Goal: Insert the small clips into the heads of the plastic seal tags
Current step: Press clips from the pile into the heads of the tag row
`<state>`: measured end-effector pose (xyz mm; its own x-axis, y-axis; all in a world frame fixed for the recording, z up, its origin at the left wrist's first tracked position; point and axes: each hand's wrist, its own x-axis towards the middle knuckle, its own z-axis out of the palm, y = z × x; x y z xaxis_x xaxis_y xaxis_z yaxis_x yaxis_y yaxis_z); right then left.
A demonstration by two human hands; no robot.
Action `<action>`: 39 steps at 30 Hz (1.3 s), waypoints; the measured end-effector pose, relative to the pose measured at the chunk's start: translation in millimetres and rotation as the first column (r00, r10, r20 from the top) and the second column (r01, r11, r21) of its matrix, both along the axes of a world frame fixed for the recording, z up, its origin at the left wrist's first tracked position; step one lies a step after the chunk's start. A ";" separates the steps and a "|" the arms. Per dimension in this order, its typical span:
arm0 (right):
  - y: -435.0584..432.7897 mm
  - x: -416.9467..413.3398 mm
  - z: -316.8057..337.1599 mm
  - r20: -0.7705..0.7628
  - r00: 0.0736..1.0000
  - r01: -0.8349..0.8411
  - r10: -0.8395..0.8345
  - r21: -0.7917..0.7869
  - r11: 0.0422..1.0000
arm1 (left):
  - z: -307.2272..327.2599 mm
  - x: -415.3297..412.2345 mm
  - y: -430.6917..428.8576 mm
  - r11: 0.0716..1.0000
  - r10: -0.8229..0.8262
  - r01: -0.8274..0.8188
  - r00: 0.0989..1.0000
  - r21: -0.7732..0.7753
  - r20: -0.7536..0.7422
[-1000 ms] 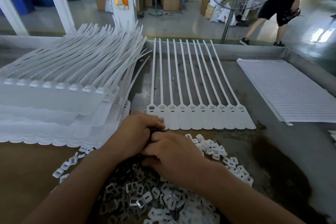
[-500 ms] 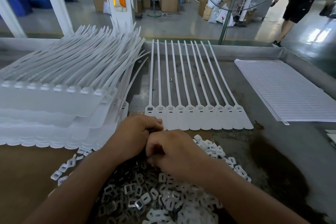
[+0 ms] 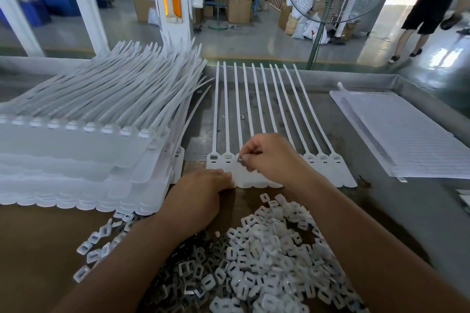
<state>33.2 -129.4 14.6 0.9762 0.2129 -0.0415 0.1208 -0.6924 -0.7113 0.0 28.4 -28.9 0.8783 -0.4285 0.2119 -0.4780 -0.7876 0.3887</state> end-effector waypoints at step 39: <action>10.6 -9.0 5.5 0.112 0.988 -0.098 0.108 -0.087 0.991 | 6.0 2.1 9.1 0.976 -0.012 -0.005 0.997 -0.220 -0.076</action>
<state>24.2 -118.8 20.0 0.9484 0.3132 0.0501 0.2733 -0.7268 -0.6302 2.1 37.6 -22.9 0.8939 -0.3824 0.2339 -0.4434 -0.6771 0.5873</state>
